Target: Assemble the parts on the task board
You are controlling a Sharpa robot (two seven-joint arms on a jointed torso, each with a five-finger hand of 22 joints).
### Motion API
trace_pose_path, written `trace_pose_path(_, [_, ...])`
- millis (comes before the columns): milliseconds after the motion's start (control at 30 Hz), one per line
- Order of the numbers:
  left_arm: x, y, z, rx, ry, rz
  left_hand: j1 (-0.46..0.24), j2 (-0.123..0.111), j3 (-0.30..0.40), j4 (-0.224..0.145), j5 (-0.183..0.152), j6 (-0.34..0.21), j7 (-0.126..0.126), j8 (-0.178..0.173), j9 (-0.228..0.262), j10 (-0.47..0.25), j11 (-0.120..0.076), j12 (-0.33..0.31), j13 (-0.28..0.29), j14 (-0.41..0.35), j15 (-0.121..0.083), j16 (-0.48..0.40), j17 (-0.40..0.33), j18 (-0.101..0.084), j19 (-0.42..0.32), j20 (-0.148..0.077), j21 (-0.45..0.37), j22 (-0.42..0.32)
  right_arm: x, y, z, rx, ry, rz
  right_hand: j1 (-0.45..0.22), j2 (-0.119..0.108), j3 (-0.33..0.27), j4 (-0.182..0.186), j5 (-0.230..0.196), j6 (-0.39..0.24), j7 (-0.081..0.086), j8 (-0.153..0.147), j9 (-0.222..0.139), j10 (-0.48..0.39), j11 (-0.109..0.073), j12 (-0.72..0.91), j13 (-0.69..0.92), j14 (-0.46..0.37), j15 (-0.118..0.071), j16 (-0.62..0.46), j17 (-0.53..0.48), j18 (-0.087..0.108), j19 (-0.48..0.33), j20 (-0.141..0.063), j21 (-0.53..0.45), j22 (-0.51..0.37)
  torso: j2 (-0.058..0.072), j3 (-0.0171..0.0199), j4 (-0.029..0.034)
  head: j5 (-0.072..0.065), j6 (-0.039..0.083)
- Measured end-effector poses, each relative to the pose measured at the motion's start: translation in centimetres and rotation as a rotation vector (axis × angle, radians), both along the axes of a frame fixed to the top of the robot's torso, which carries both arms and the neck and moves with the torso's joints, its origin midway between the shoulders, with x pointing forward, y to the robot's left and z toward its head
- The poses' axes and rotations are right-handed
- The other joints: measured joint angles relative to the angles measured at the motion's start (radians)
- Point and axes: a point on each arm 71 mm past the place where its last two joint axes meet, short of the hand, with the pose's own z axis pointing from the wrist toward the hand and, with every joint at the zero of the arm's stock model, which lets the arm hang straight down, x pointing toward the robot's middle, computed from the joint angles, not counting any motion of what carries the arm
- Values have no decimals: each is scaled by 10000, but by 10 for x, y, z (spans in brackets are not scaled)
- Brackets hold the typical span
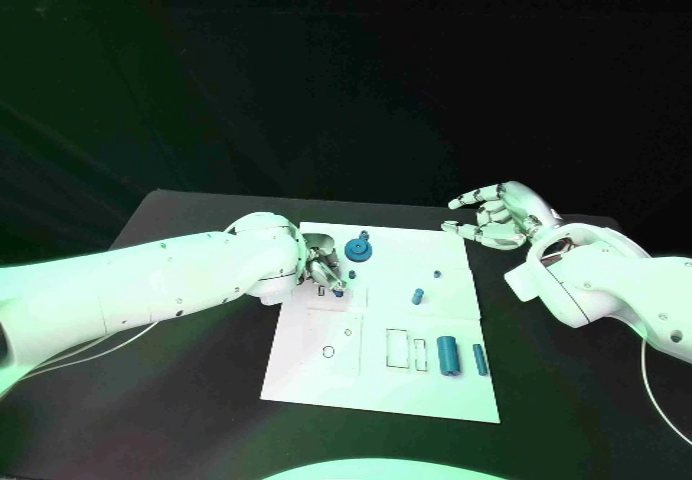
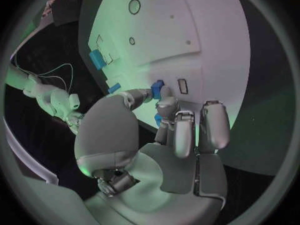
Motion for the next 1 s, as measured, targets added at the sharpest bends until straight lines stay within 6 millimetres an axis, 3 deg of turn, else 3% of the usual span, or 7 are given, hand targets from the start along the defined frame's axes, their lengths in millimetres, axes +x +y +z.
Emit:
trace_pose_path(300, [2, 0, 0, -36, 90, 60, -219, 179, -5, -6, 0, 101, -34, -100, 58, 71, -66, 2, 103, -36, -36, 0, -1, 1, 33, -33, 0, 45, 0, 0, 0, 5, 8, -2, -66, 66, 28, 28, 62, 0, 0, 0, -17, 0, 0, 0, -1, 0, 0, 0, -1, 1, 0, 0, 0, 8, 1, -2, 2, -30, -29])
trace_pose_path(667, [2, -1, 0, -49, 161, 54, -294, 104, -124, -127, 0, 120, -51, -160, 76, 107, -102, 47, 135, -2, -71, 0, -1, 0, 33, -33, 0, 55, -1, 0, 0, 32, 37, 12, -65, 65, 28, 28, 62, 0, 0, 0, -16, 0, 0, 0, -1, 0, 0, 0, -1, 0, 0, 0, 0, 6, -7, -7, 14, -63, -69])
trace_pose_path(733, [2, 0, 0, -40, 173, 47, -338, 60, 120, -458, -1, 120, -52, -198, 79, 107, -102, 47, 136, -2, -71, 0, -2, 0, 55, -55, 0, 55, -1, 0, -1, 34, 39, 9, -65, 65, 28, 28, 62, 0, 0, 0, -16, 0, 0, 0, -1, 0, 0, 0, -1, 1, 0, 0, 0, 6, -8, -9, 13, -62, -71])
trace_pose_path(1000, [2, 0, 0, 2, 202, 10, -399, -1, 80, -498, -1, 120, -52, -198, 87, 107, -102, 46, 160, -2, -71, 0, -2, 0, 69, -69, 0, 63, -1, 0, -1, 43, 56, 5, -65, 65, 28, 28, 62, 0, 0, 0, -16, 0, 0, 0, -1, 0, 0, 0, -2, 1, 0, 0, 0, 5, -8, -10, 10, -58, -82])
